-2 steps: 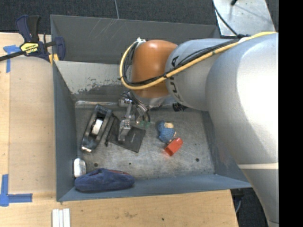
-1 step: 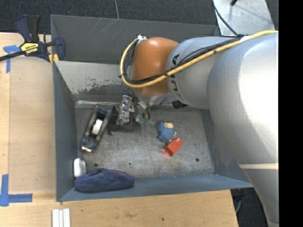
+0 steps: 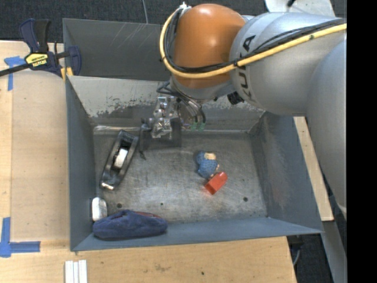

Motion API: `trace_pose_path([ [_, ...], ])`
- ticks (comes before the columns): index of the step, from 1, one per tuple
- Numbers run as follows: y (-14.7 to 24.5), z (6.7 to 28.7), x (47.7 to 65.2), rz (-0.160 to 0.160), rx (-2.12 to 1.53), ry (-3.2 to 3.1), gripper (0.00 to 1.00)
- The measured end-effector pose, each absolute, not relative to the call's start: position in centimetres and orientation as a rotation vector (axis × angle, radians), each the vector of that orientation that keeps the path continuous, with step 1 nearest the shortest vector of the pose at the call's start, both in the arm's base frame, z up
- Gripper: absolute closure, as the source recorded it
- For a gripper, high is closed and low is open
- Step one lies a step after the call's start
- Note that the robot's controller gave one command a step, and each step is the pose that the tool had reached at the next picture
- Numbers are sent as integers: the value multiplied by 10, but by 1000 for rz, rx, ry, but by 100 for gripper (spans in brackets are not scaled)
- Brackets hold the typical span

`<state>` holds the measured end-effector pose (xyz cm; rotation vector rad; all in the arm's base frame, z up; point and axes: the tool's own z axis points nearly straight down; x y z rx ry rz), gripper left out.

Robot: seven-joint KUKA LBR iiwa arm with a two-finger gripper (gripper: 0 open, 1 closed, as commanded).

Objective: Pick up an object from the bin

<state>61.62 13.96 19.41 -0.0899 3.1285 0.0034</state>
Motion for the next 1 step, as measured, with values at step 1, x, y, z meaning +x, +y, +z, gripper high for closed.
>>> trace_pose_path([
  [1,138,251,618,4,-27,3130,100],
])
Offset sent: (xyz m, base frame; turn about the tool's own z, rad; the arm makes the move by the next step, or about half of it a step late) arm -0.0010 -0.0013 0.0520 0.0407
